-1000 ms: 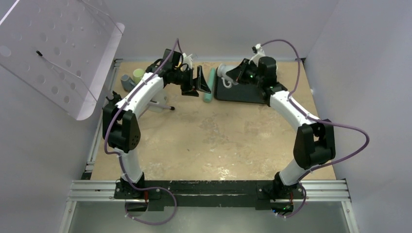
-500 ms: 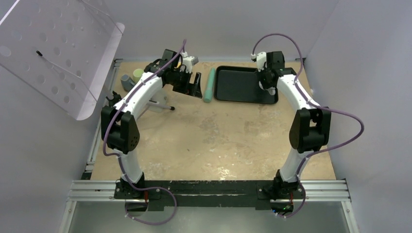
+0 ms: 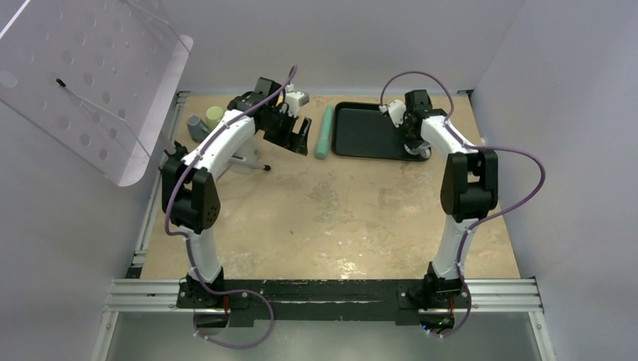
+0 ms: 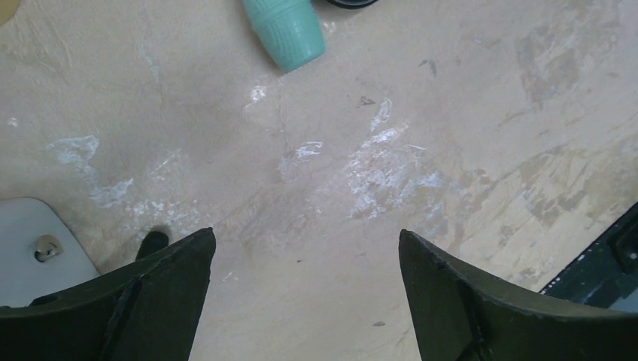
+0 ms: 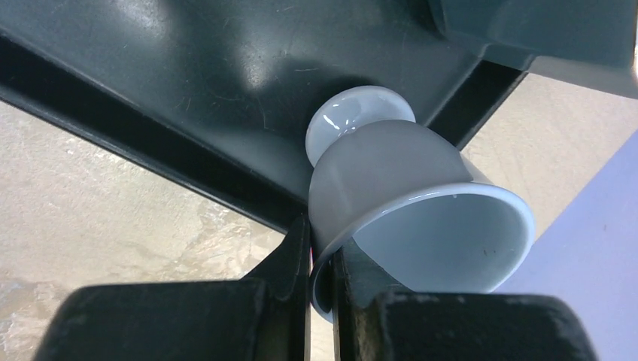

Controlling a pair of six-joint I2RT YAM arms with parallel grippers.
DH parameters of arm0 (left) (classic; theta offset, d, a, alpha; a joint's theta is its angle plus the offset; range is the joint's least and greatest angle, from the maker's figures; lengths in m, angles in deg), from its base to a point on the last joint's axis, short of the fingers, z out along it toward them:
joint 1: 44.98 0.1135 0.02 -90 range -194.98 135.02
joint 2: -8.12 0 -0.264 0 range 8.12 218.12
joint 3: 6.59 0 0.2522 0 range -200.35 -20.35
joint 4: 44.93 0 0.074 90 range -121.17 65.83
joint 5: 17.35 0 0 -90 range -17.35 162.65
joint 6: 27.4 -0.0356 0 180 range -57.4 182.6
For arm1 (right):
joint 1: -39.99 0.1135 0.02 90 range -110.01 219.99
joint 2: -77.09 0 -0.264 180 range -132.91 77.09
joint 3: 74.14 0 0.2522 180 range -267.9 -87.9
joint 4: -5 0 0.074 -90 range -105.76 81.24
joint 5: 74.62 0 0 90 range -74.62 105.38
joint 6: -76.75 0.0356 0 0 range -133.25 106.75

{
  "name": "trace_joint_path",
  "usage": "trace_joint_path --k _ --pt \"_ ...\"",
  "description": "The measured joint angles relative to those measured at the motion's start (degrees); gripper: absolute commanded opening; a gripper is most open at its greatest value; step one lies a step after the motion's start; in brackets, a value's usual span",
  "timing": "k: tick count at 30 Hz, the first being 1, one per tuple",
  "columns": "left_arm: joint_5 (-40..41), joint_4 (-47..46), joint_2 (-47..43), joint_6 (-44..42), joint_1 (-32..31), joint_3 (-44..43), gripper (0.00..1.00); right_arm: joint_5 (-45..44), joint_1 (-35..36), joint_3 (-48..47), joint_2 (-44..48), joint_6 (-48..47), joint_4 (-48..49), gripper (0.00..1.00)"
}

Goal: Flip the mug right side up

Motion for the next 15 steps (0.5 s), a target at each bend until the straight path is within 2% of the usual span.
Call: trace_joint_path --k 2,4,9,15 --pt "1.4 0.0 0.9 -1.2 0.1 -0.2 0.96 0.0 -0.2 -0.6 -0.7 -0.8 0.1 0.01" --pt "3.6 0.5 2.5 -2.7 0.2 -1.4 0.96 0.4 -0.3 -1.6 -1.4 -0.9 0.0 0.08" --pt "9.9 0.9 7.6 -6.5 0.9 -6.5 1.00 -0.1 -0.6 -4.5 -3.6 -0.1 0.1 0.42" --pt "15.6 0.2 11.7 -9.2 1.3 -13.9 1.00 -1.6 -0.7 -6.3 -3.2 2.4 0.7 0.56"
